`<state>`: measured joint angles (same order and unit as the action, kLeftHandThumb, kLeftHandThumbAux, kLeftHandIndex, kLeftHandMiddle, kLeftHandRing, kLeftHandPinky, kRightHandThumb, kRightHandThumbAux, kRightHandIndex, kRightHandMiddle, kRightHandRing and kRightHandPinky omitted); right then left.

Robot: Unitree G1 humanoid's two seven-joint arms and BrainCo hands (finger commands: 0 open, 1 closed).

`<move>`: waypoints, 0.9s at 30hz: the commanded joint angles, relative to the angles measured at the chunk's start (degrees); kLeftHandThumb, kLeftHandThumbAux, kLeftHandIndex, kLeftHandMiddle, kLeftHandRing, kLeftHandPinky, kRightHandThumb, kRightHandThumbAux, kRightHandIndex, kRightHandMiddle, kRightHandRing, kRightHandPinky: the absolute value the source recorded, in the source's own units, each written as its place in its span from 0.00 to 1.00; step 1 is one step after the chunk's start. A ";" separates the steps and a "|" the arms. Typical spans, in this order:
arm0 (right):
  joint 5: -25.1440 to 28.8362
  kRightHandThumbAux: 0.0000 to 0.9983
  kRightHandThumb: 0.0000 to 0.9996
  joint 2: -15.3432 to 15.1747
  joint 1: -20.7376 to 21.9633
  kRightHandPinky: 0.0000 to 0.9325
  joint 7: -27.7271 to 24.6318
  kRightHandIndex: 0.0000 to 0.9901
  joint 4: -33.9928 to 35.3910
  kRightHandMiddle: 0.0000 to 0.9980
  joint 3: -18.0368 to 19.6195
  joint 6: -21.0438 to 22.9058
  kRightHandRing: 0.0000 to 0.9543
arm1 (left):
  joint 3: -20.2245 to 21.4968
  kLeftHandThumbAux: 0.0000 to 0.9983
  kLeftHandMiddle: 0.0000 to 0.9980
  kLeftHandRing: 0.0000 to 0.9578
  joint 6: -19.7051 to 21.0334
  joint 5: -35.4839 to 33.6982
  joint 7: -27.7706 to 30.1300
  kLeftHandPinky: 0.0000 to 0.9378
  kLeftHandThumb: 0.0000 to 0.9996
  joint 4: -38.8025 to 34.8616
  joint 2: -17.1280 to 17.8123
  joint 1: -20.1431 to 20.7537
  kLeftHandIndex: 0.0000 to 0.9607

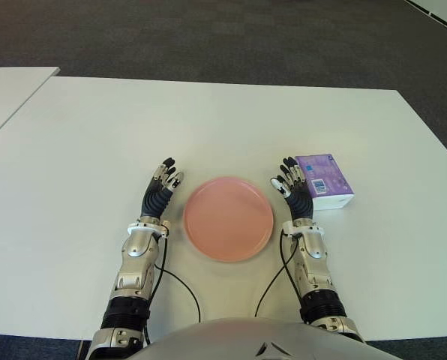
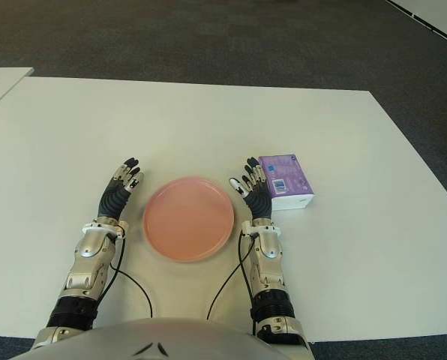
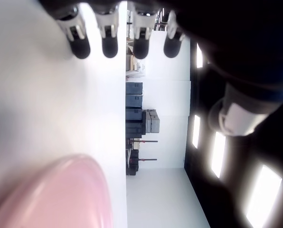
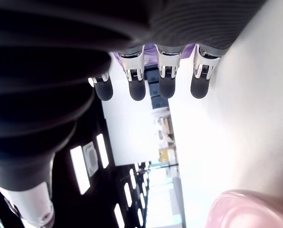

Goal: Put the tissue paper into the plate.

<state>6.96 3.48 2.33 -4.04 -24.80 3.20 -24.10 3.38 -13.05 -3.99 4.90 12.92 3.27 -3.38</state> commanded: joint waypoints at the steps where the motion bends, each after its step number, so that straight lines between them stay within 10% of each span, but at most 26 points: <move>1: 0.26 0.68 0.36 1.57 -4.67 0.06 0.23 0.04 -4.57 0.04 -0.06 3.39 0.01 | 0.01 0.54 0.00 0.00 -0.02 -0.24 0.56 0.00 0.00 0.65 -0.11 -0.61 0.00; 27: -0.15 0.69 0.38 1.18 -4.63 0.05 0.09 0.06 -4.31 0.05 -0.24 3.24 0.02 | -0.18 0.53 0.00 0.00 -0.27 -0.80 1.79 0.00 0.00 0.40 0.22 -0.87 0.00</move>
<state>6.85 3.47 2.33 -4.04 -24.80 3.17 -24.10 3.38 -13.23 -4.61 5.78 12.98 3.32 -3.43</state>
